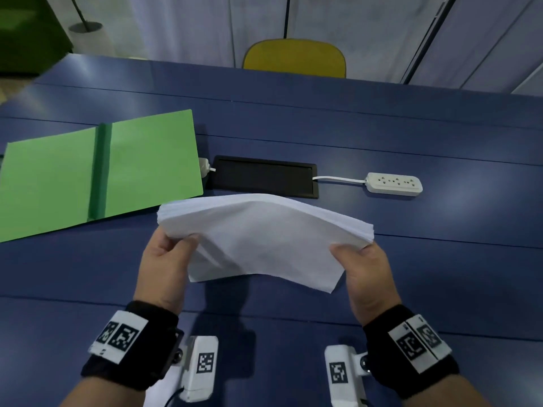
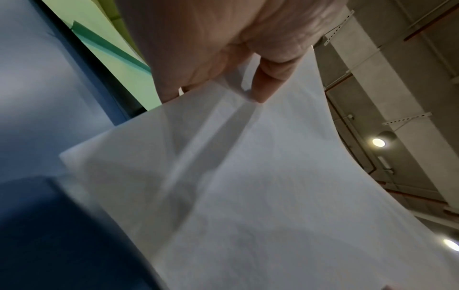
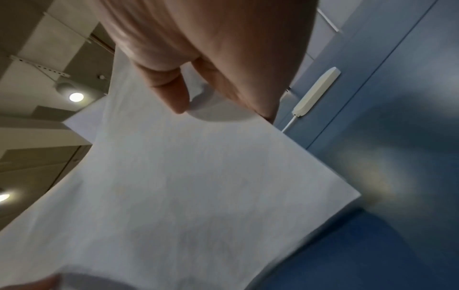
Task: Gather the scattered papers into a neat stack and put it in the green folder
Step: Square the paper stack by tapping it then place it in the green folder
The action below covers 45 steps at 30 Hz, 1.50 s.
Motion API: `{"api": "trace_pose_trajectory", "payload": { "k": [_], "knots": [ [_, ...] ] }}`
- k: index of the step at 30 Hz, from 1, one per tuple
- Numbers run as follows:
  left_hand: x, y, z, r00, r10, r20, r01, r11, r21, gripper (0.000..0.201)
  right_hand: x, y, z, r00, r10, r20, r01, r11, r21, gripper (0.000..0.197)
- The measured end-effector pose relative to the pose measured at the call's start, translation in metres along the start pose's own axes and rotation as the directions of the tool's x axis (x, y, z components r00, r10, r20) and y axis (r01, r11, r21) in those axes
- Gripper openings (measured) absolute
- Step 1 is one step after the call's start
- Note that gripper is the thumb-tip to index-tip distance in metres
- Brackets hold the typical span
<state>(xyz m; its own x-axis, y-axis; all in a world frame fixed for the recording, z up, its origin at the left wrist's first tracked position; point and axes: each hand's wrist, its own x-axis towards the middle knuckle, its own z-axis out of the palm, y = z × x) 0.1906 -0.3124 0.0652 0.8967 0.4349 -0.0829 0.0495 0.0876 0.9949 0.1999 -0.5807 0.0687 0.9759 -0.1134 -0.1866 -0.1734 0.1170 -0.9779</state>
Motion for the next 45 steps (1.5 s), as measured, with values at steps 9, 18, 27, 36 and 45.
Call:
{"api": "trace_pose_trajectory", "payload": {
  "k": [9, 18, 27, 36, 45],
  "knots": [
    [0.005, 0.007, -0.003, 0.999, 0.032, 0.021, -0.030, 0.994, -0.103, 0.044, -0.002, -0.007, 0.001, 0.997, -0.068, -0.020, 0.068, 0.998, -0.004, 0.035],
    [0.006, 0.014, -0.005, 0.997, 0.046, 0.062, -0.036, 0.988, -0.151, 0.052, -0.002, -0.014, -0.006, 0.997, -0.065, -0.035, 0.063, 0.997, -0.054, 0.053],
    [0.009, 0.015, -0.004, 0.996, 0.021, 0.091, -0.003, 0.980, -0.197, 0.064, 0.003, -0.017, -0.011, 0.998, -0.057, -0.029, 0.055, 0.996, -0.069, 0.065],
    [0.008, 0.001, 0.003, 1.000, 0.025, 0.004, -0.024, 0.991, -0.135, 0.038, 0.004, -0.009, -0.005, 0.996, -0.061, -0.061, 0.052, 0.988, -0.142, 0.043],
    [-0.018, 0.028, 0.006, 0.969, 0.244, -0.037, -0.247, 0.959, -0.139, 0.043, -0.017, -0.034, 0.001, 0.987, -0.163, -0.015, 0.164, 0.985, 0.048, 0.036]
  ]
}}
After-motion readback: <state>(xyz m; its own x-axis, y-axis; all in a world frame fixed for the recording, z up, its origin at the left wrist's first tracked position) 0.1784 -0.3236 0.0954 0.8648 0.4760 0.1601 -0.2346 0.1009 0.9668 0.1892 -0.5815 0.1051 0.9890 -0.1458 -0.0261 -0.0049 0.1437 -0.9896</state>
